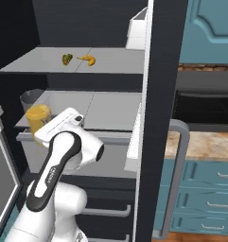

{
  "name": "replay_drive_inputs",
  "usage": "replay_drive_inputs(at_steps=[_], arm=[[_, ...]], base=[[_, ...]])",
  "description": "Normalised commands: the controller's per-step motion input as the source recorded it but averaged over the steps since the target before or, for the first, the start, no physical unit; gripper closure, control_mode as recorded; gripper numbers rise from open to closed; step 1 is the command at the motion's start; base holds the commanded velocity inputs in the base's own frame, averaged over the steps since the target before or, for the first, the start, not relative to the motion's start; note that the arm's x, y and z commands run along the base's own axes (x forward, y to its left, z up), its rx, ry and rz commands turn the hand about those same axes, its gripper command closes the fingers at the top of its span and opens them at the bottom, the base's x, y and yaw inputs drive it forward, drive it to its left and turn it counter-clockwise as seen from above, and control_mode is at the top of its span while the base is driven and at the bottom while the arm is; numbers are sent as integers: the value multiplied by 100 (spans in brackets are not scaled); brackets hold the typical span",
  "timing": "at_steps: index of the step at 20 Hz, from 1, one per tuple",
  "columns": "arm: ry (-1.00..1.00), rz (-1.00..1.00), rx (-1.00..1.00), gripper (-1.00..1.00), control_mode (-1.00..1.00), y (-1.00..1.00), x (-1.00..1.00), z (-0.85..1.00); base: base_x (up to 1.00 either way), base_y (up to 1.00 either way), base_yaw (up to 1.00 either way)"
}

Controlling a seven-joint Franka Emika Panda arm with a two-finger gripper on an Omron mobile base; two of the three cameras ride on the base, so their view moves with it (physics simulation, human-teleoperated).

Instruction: Move the banana and tacos from the second highest shelf to the top shelf to make space. Then, place the pitcher from the counter on the cleared second highest shelf.

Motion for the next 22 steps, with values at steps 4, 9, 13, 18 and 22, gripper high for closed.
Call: replay_drive_inputs(at_steps=[4, 9, 13, 18, 22], arm=[[-1, -12, 4, 100, -100, 5, 16, 0], [0, -17, 0, 100, -100, 11, 19, 0], [0, -19, 0, 100, -100, 14, 38, 0], [0, -20, 0, 100, -100, 1, 52, -4], [0, -20, 0, 100, -100, 0, 55, -11]], base=[[0, 0, 0], [0, 0, 0], [0, 0, 0], [0, 0, 0], [0, 0, 0]])
